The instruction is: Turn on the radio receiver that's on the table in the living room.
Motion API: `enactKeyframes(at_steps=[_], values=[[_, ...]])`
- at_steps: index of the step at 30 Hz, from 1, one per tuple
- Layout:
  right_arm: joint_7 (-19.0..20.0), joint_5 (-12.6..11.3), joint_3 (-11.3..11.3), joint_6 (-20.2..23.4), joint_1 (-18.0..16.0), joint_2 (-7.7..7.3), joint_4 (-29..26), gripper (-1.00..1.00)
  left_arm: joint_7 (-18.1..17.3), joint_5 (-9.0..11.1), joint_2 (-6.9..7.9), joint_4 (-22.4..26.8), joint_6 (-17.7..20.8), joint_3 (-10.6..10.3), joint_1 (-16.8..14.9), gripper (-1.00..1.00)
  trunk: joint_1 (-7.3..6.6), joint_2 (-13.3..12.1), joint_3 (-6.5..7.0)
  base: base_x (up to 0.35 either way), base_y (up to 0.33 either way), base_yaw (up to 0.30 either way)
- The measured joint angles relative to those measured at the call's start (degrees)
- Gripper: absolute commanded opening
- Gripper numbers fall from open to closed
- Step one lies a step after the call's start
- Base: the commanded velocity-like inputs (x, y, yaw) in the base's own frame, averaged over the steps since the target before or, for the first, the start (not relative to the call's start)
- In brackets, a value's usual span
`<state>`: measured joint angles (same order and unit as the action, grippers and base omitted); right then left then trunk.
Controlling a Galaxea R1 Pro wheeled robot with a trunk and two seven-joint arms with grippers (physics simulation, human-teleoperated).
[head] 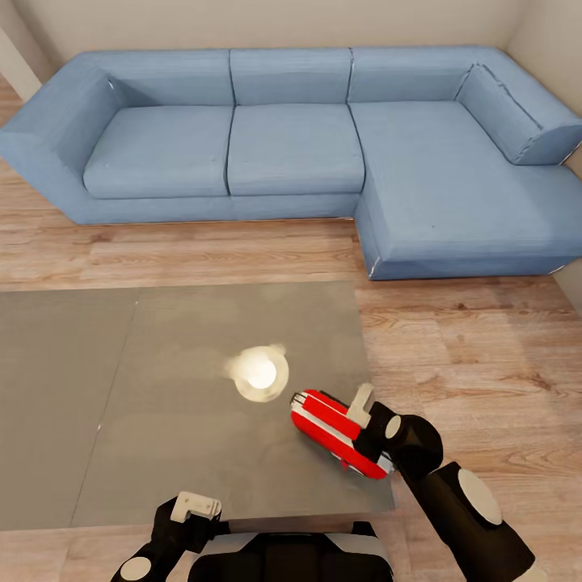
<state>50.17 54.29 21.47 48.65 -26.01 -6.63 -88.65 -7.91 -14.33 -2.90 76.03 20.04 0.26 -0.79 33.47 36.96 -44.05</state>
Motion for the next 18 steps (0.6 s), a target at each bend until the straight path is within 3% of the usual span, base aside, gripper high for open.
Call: enactKeyframes(at_steps=[1, 2, 3, 4, 6, 8, 11, 18], values=[[8.04, -0.09, -7.93, -0.42, -0.12, 0.97, -0.58, -1.00, 0.00, 0.00, -0.06, 0.07, 0.00, 0.00, 0.00, 1.00, 0.00, 0.01, 0.01, 0.000, 0.000, 0.000], [14.68, 2.57, -9.74, -0.62, -0.10, 1.81, -0.48, -1.00, 0.00, 0.01, -0.19, 0.10, 0.00, 0.01, 0.01, 1.00, 0.00, 0.00, 0.00, 0.000, 0.000, 0.000], [16.28, -1.21, -10.08, 0.86, -0.05, 2.33, -0.36, -1.00, 0.00, 0.00, -0.28, 0.09, 0.00, 0.00, 0.00, 1.00, 0.00, -0.01, -0.01, 0.000, 0.000, 0.000], [17.56, -2.72, -11.29, 0.97, -0.08, 3.20, -0.60, -1.00, 0.00, 0.00, -0.43, 0.07, -0.02, -0.01, -0.01, 1.00, 0.00, 0.00, 0.00, 0.000, 0.000, 0.000], [19.25, 0.10, -12.94, -0.56, -0.10, 3.93, -0.59, -1.00, 0.00, 0.00, -0.60, 0.09, -0.03, 0.00, 0.01, 1.00, 0.00, 0.00, 0.00, 0.000, 0.000, 0.000], [21.68, -1.25, -13.87, 0.49, -0.07, 4.46, -0.64, -1.00, 0.00, 0.00, -0.72, 0.08, -0.06, 0.00, 0.00, 1.00, 0.00, 0.00, 0.00, 0.000, 0.000, 0.000], [24.61, -0.87, -14.54, 0.16, -0.08, 4.81, -0.64, -1.00, 0.00, 0.00, -0.83, 0.09, -0.08, 0.00, 0.00, 1.00, 0.00, 0.00, 0.00, 0.000, 0.000, 0.000], [25.40, -0.82, -14.86, -0.02, -0.35, 5.05, -0.65, -1.00, 0.00, 0.00, -0.88, 0.08, -0.09, 0.00, 0.00, 1.00, 0.00, 0.00, 0.00, 0.000, 0.000, 0.000]])
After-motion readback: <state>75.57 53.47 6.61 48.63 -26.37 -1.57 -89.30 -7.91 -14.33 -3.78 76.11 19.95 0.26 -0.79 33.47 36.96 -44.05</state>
